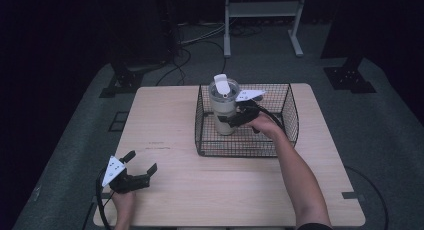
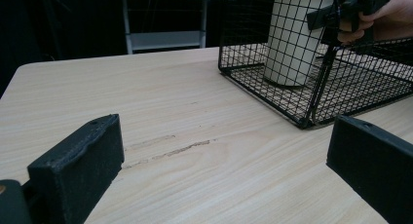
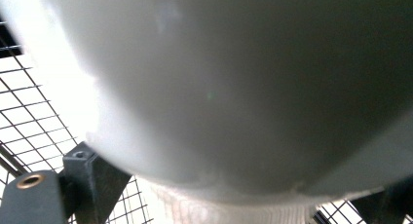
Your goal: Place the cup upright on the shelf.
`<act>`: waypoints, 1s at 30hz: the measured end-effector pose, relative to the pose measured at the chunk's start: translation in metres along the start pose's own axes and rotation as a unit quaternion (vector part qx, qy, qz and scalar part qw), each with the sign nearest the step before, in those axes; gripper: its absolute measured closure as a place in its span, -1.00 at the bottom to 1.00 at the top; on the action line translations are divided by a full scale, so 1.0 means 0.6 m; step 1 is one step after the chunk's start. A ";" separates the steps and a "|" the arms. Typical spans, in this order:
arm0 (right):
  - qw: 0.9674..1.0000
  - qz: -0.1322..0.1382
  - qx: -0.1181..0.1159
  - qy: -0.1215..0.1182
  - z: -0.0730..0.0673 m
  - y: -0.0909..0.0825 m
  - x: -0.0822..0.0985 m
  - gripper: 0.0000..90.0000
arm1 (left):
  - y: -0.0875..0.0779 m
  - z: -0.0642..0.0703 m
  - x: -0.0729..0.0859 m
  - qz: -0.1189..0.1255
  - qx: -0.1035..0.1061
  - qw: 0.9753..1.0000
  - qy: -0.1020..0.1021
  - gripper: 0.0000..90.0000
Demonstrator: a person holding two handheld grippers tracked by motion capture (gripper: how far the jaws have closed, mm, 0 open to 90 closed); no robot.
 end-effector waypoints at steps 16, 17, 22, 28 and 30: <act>1.000 -0.002 0.003 -0.009 0.003 -0.010 0.003 -0.80 | -0.001 0.000 0.000 0.003 0.004 1.000 0.003 -1.00; 1.000 -0.002 0.003 -0.010 0.003 -0.011 0.003 -0.80 | -0.001 0.000 0.000 0.003 0.004 1.000 0.003 -1.00; 1.000 -0.002 0.004 -0.007 0.002 -0.018 0.004 -0.80 | -0.001 0.000 0.000 0.003 0.004 1.000 0.004 -1.00; 1.000 -0.007 0.009 -0.008 0.000 -0.024 0.004 -0.80 | -0.001 0.000 0.000 0.002 0.004 1.000 0.004 -1.00; 1.000 -0.009 0.011 -0.009 -0.001 -0.026 0.004 -0.80 | -0.001 0.000 0.000 0.002 0.005 1.000 0.004 -1.00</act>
Point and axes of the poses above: each handheld gripper's, and its own axes: y roughly forward along the jaws, x roughly out of its underside, z roughly to its right, the point moved 1 cm from there along y, roughly forward along the jaws, and after that the axes turned 5 degrees about x, right-handed, at the moved point
